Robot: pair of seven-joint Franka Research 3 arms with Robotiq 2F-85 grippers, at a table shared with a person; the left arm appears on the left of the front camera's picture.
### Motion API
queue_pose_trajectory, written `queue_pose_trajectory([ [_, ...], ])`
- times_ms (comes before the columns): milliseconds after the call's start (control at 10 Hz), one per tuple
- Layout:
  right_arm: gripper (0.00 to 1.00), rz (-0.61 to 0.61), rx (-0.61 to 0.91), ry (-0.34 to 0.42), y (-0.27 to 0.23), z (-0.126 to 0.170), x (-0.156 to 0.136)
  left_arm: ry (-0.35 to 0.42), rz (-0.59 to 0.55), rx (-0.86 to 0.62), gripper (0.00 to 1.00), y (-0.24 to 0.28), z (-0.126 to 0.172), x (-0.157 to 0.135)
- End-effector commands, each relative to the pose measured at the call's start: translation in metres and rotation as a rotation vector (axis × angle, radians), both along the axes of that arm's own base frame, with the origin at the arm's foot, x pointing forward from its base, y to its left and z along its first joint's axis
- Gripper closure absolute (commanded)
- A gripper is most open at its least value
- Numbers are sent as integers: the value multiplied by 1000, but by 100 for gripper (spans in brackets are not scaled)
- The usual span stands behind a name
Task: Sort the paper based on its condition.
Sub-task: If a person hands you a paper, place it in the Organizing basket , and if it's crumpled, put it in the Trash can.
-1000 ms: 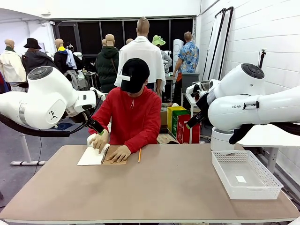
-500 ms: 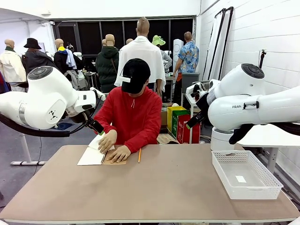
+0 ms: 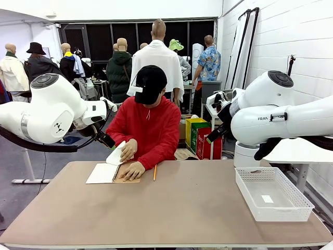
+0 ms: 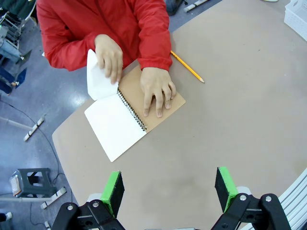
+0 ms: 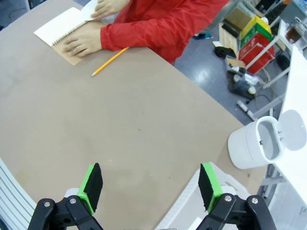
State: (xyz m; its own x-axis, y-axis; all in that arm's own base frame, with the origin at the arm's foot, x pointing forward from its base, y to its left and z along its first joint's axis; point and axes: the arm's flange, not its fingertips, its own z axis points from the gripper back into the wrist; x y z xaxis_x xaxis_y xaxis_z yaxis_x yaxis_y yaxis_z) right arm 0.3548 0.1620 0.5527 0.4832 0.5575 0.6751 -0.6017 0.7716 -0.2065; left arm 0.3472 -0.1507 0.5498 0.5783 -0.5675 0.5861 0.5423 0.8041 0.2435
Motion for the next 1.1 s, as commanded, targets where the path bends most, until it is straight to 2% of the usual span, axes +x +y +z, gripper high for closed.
queue_pose_trajectory([
  [0, 0, 0, 2, 1, 0, 0, 0, 0, -1, 0, 0, 0, 0, 0],
  [1000, 0, 0, 2, 1, 0, 0, 0, 0, -1, 0, 0, 0, 0, 0],
])
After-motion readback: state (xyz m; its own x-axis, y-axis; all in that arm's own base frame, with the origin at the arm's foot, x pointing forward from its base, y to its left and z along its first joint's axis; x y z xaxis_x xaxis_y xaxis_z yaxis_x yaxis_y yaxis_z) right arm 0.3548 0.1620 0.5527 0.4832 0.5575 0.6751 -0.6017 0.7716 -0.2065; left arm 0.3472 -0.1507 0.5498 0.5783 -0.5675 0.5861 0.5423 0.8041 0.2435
